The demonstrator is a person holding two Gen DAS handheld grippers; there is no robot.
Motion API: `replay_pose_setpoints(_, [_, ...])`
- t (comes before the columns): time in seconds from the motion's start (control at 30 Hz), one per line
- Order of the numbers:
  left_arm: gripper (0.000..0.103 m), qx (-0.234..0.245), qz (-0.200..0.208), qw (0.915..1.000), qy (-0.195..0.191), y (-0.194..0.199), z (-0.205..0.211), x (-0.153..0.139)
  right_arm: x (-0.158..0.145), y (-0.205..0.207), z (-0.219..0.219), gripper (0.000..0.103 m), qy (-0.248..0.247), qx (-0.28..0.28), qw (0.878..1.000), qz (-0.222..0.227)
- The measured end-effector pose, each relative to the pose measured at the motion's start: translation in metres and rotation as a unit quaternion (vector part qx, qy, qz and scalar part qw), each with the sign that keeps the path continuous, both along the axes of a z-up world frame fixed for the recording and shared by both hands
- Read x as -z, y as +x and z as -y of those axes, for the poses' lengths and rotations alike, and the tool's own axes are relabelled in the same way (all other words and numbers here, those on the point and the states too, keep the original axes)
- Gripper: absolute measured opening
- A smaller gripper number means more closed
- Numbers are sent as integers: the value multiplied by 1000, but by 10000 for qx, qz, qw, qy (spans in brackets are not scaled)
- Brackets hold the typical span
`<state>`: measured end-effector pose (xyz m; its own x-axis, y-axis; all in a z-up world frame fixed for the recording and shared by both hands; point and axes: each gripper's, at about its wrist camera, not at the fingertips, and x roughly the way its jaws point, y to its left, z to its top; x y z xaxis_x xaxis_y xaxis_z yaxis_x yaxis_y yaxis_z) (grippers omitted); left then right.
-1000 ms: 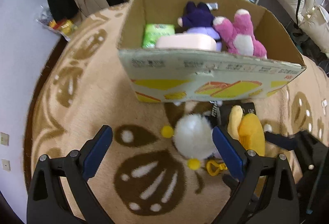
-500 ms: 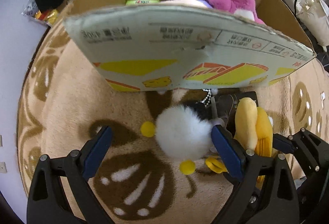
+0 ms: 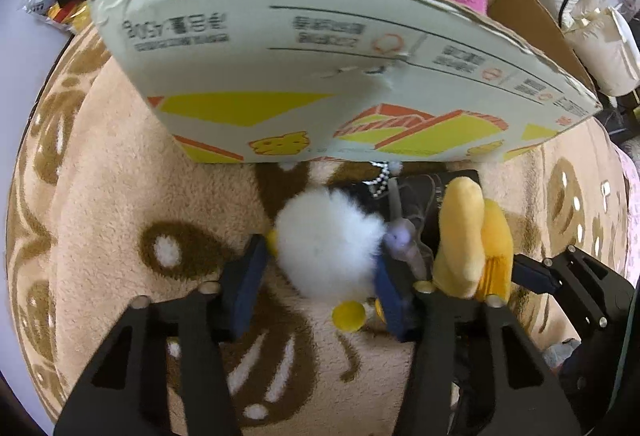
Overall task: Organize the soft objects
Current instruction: 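Close the left tool on the white pom-pom toy while the right tool grips the yellow duck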
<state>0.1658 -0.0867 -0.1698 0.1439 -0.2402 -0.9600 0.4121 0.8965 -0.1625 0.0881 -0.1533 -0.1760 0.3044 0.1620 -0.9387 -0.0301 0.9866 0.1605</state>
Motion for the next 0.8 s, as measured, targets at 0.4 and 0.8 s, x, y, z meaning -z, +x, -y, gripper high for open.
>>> replay_pose_setpoints(0.4, [30,-117,447,9989,63,-24,-2,-13,-6,-6,12,67,-170,141,9997,-59])
replay_pose_setpoints(0.8, [32,-32,321,9994,106,-35,-4,-1,-14,-25,37,67,-229,443,9985,-217])
